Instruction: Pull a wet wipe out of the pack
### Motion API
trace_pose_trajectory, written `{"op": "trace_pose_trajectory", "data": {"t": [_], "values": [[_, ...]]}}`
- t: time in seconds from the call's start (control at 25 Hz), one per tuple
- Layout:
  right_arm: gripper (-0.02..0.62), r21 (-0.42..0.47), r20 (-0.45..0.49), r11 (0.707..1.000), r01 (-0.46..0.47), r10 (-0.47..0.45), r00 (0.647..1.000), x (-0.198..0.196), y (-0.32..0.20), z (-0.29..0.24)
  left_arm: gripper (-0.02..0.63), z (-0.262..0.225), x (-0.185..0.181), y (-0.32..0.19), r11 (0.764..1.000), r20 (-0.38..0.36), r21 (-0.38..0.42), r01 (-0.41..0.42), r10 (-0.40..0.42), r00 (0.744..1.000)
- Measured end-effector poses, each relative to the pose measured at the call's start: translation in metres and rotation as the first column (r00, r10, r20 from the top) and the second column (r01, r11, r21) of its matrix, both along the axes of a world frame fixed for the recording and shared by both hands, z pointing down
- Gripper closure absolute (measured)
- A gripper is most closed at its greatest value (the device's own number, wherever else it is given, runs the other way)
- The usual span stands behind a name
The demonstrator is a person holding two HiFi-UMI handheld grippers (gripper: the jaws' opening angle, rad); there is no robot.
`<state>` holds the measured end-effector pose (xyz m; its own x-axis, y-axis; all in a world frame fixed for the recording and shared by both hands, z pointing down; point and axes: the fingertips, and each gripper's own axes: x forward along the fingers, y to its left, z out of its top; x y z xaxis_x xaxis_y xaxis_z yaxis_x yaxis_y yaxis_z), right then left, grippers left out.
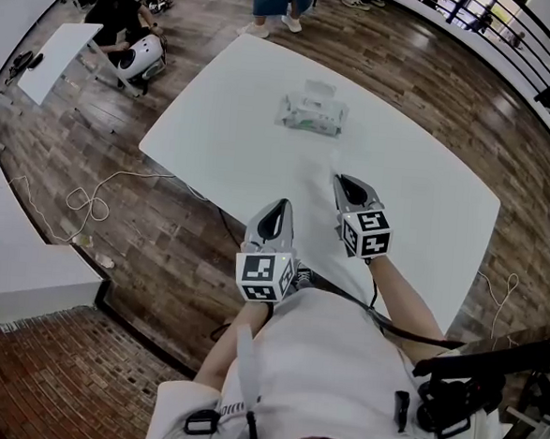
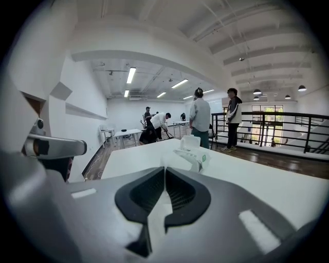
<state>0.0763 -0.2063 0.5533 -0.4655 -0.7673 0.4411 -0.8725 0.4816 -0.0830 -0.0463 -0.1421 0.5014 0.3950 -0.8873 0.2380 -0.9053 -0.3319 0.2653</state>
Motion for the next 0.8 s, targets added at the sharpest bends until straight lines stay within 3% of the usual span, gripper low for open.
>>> {"op": "trace_pose_trajectory", "data": {"t": [0.36, 0.8], "values": [[0.58, -0.058, 0.012, 0.998, -0.007, 0.008, 1.0, -0.001, 0.023, 0.02, 0.604, 0.001, 0.001, 0.0, 1.0, 0.004, -0.003, 0.0, 0.0, 1.0], [0.58, -0.125, -0.02, 0.991, 0.041, -0.044, 0.999, -0.014, 0.056, 0.055, 0.604, 0.004, -0.003, 0.001, 1.0, 0.008, -0.008, 0.013, -0.013, 1.0]]}}
